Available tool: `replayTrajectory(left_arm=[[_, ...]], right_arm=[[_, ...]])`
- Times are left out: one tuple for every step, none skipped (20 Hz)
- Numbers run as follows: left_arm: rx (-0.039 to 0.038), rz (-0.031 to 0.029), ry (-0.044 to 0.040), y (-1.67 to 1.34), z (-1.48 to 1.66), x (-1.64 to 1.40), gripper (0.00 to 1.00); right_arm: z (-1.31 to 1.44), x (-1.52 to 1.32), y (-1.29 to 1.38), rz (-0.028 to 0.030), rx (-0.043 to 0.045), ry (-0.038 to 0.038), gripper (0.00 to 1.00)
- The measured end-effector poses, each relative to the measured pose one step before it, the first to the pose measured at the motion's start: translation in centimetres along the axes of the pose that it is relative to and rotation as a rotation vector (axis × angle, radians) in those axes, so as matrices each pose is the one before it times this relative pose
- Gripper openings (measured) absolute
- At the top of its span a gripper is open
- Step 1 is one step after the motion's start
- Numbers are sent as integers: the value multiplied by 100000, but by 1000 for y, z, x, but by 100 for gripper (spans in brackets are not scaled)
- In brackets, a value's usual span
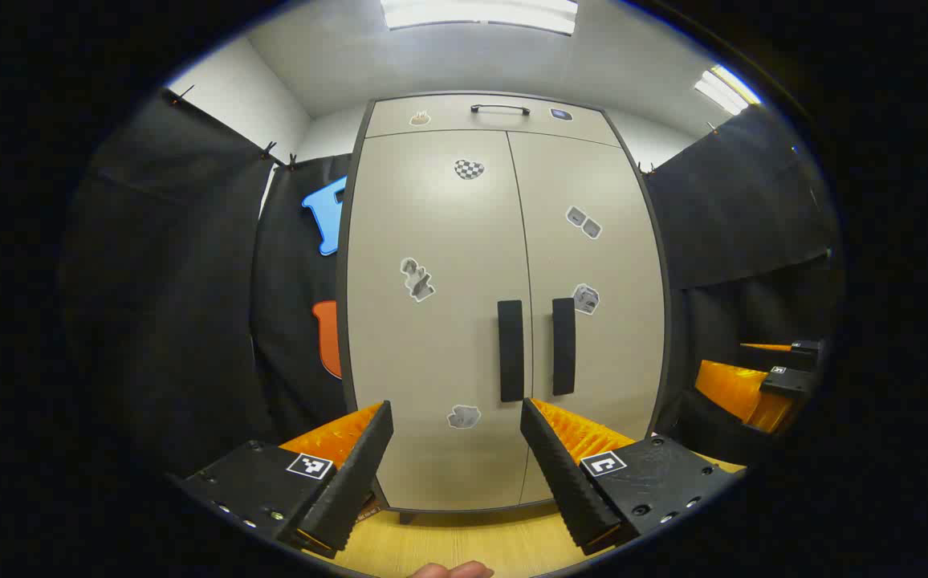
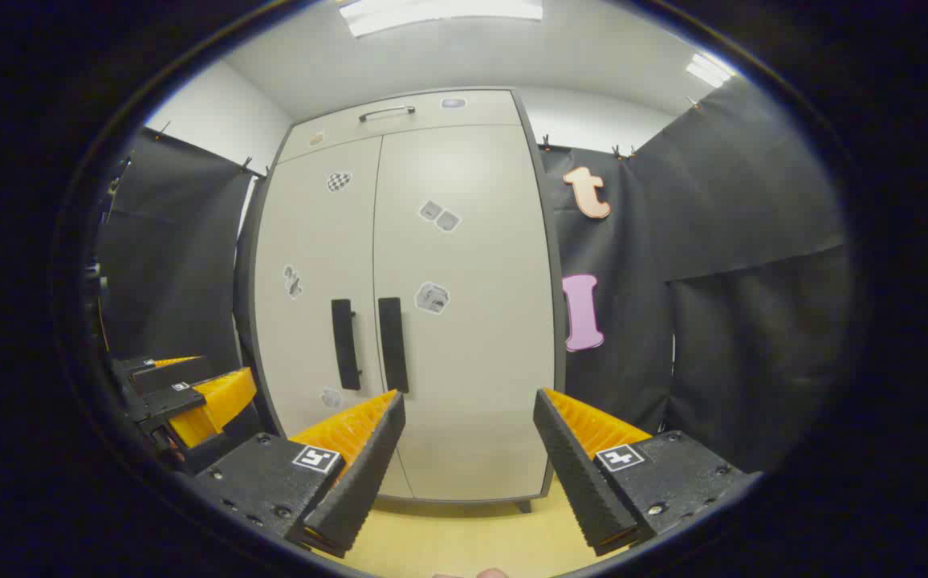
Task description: Open the right door of the double-door shoe cabinet with the right hand, and open the left door with the left hand.
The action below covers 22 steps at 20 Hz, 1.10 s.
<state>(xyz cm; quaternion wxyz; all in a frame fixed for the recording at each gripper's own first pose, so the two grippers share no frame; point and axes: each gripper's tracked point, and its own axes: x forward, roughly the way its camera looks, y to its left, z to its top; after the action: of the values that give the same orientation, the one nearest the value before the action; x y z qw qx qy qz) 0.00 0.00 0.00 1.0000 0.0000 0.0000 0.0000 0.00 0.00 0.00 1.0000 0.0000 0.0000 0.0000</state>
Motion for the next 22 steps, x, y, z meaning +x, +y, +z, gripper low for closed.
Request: replayTrajectory(left_arm=[[-502,761,-415,196,79,-91,96],[-1378,53,-26,-26,27,-86,96],[-1409,-481,495,-149,-153,-43,96],[-1087,-480,896,-58,-234,-42,96],[-193,-465,540,-6,-187,-2,96],[228,54,164,7,-30,-3,96],[243,-274,-157,-13,54,24,96],[-94,-423,-20,-138,48,-72,96],[-528,-540,3,-173,-44,21,96],[-472,-617,-49,-180,-74,-11,96],[-188,-175,35,20,-81,-38,96],[-119,118,-55,58,-32,0,96],[-172,41,-32,35,17,-64,96],[-236,-58,38,39,-69,-5,96],[-190,-95,-127,43,138,65,96],[13,92,-73,-25,-33,1,96],[137,68,-20,41,-69,78,96],[231,-194,-29,-1,36,23,96],[266,-158,-9,-21,-51,-26,96],[283,-69,13,-57,-4,-5,96],[165,-33,-35,61,-68,11,96],[-73,-119,-11,18,-12,63,96]], right_arm=[[183,-27,66,-601,-809,-823,100],[-54,-178,218,-44,-754,-174,100],[-99,-61,308,609,-632,373,100],[-280,-39,252,791,-566,930,100],[-250,-19,206,552,-186,978,100],[-169,-34,26,118,90,509,100],[-265,0,-1,-133,30,569,98],[-56,21,-39,-193,-26,247,100],[-19,27,-75,-322,137,279,100],[-67,-22,-32,-151,460,164,100],[18,-46,-76,-98,719,36,100],[91,-43,-42,66,613,-21,100],[23,-42,-33,-255,348,-15,100],[-42,31,-157,-368,206,-18,100],[-102,-21,-26,-260,138,169,100],[-72,-31,-60,-167,37,139,100],[8,65,-75,-417,-37,188,100],[-159,17,-8,-199,-26,207,100],[-155,138,54,-196,41,199,100],[-68,257,164,-7,-124,445,100],[-142,329,183,122,-221,476,100],[15,420,208,276,-132,167,100]])
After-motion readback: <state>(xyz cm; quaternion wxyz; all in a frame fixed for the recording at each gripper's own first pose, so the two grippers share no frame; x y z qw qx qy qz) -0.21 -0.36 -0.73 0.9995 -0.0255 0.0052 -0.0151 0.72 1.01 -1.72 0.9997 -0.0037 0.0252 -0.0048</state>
